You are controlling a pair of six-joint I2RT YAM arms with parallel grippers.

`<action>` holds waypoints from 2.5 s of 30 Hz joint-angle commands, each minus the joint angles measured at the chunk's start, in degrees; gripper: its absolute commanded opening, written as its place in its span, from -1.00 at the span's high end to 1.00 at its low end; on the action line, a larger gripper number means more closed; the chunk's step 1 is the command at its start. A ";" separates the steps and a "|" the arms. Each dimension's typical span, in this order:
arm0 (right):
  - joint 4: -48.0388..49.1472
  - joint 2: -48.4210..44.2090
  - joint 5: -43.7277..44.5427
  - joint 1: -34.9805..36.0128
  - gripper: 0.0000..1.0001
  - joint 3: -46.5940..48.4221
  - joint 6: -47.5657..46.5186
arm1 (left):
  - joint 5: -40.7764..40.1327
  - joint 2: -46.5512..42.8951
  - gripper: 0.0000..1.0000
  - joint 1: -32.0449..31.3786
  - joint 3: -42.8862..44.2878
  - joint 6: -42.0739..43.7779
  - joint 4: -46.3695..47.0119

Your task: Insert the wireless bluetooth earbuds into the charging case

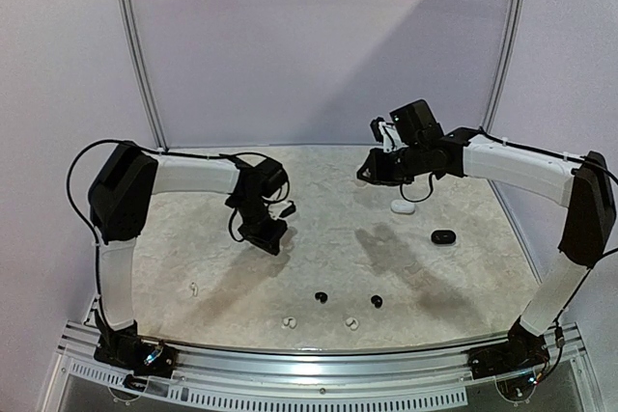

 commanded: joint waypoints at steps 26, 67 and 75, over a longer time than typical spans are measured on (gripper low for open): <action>1.13 -4.53 -14.96 -0.87 1.00 8.71 -14.96 | 27.66 -28.33 -0.42 7.26 -9.73 26.08 8.37; -13.85 12.76 -13.65 21.53 1.00 36.88 -40.59 | 50.19 -43.82 0.17 12.55 -14.87 39.96 14.47; -13.39 13.78 -16.55 21.52 1.00 36.72 -40.48 | 50.23 -44.03 0.72 12.55 -15.20 39.86 15.15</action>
